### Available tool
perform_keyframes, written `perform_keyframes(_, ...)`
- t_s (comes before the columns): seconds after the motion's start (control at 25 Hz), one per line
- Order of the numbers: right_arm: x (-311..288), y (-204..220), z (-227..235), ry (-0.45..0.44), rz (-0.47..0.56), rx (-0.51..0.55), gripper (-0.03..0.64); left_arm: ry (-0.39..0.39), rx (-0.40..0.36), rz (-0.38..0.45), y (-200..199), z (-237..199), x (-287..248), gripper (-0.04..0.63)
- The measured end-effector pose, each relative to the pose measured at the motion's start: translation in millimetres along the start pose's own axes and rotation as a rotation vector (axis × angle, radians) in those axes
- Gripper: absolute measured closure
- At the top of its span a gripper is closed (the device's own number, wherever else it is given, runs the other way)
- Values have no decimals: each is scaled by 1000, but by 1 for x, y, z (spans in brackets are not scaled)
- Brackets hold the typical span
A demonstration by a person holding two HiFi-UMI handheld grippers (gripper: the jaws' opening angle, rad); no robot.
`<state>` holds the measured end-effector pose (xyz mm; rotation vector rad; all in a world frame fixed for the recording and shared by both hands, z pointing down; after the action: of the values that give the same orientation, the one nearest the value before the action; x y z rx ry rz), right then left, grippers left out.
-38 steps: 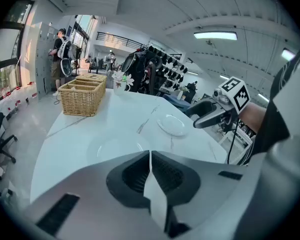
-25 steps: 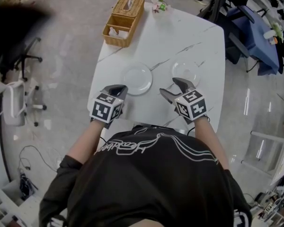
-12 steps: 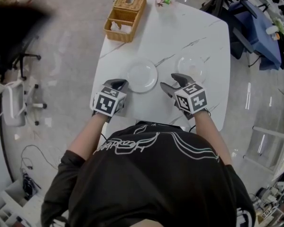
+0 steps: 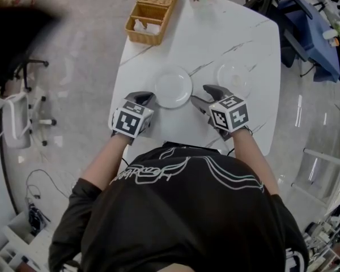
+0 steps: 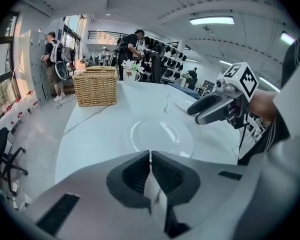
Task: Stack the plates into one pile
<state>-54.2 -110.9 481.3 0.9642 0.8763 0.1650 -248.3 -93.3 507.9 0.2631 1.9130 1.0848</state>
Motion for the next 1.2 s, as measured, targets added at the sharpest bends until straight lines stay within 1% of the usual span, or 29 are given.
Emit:
perform_keyframes(0.28, -12, 3, -3, -24, -19, -22, 347, 6, 3, -5, 2, -4, -2, 563)
perform_keyframes(0.64, -24, 4, -10, -42, -25, -51, 350, 5, -29, -19, 6, -3, -5, 563)
perform_keyframes(0.84, -28, 6, -12, -53, -20, -132, 389, 9, -33, -15, 8, -4, -6, 563)
perform_keyframes(0.96, -30, 7, -14, -65, -21, -177, 428, 11, -31, -14, 7, -4, -5, 563)
perform_keyframes(1.04, -31, 8, -16, -70, -22, -205, 466, 11, -31, -12, 7, -4, -5, 563)
perform_keyframes(1.2, -30, 11, -15, -85, -28, -259, 479, 6, -30, -7, 6, -4, -4, 563)
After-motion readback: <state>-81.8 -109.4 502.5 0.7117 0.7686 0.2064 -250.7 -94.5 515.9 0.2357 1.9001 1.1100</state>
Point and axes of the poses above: the fingertips, and each gripper's own axes: x backward along the fingers, z to its right, y out of its underside, the point moved 5 cm from there along x, backward along the fingers, and after that the axes turned 12 degrees about z, right-handed, at the moved point
